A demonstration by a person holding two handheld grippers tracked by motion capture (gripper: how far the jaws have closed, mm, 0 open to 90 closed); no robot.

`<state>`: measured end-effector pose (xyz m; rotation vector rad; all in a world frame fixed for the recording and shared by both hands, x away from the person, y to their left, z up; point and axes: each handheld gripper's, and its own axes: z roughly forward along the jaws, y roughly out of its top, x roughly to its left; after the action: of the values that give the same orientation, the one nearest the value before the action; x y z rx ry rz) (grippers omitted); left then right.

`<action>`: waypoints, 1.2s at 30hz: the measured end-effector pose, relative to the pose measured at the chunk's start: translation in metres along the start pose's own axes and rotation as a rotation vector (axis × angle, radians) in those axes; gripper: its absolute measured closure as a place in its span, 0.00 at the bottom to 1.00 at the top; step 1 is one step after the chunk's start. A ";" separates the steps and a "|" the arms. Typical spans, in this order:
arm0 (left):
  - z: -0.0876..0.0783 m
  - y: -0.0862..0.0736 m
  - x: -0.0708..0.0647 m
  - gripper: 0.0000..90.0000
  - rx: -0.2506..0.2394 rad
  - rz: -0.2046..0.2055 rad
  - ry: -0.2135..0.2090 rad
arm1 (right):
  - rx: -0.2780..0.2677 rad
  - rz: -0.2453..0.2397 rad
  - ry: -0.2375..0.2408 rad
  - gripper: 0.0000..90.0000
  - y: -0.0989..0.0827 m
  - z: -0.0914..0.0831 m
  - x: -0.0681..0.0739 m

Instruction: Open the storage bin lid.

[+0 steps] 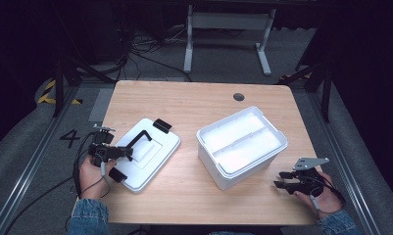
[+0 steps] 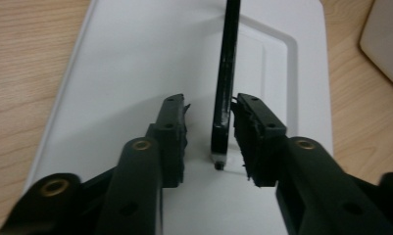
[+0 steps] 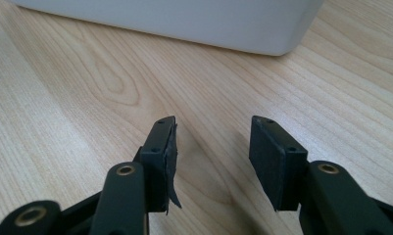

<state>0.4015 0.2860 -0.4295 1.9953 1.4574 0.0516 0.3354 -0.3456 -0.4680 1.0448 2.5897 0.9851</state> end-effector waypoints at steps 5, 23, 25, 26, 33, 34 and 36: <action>-0.006 -0.001 0.002 0.56 -0.036 -0.022 0.037 | 0.000 -0.001 0.002 0.60 0.000 0.000 0.000; -0.047 0.004 -0.065 0.44 -0.105 0.147 0.027 | -0.008 0.000 0.004 0.60 0.004 0.000 -0.001; -0.049 0.004 -0.076 0.43 -0.106 0.162 0.021 | -0.010 -0.001 0.004 0.60 0.003 0.000 -0.001; -0.050 0.003 -0.082 0.42 -0.108 0.169 0.010 | -0.014 -0.004 0.003 0.60 0.003 -0.001 -0.001; -0.038 -0.004 -0.121 0.39 -0.082 0.260 -0.025 | -0.016 -0.005 0.000 0.60 0.002 -0.003 -0.001; -0.036 -0.005 -0.126 0.39 -0.077 0.267 -0.029 | -0.020 -0.001 0.002 0.60 0.002 -0.004 -0.001; -0.030 -0.007 -0.136 0.39 -0.074 0.292 -0.033 | -0.023 -0.002 -0.001 0.59 0.002 -0.005 -0.001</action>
<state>0.3321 0.1847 -0.3639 2.1219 1.1179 0.1937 0.3357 -0.3479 -0.4632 1.0365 2.5712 1.0113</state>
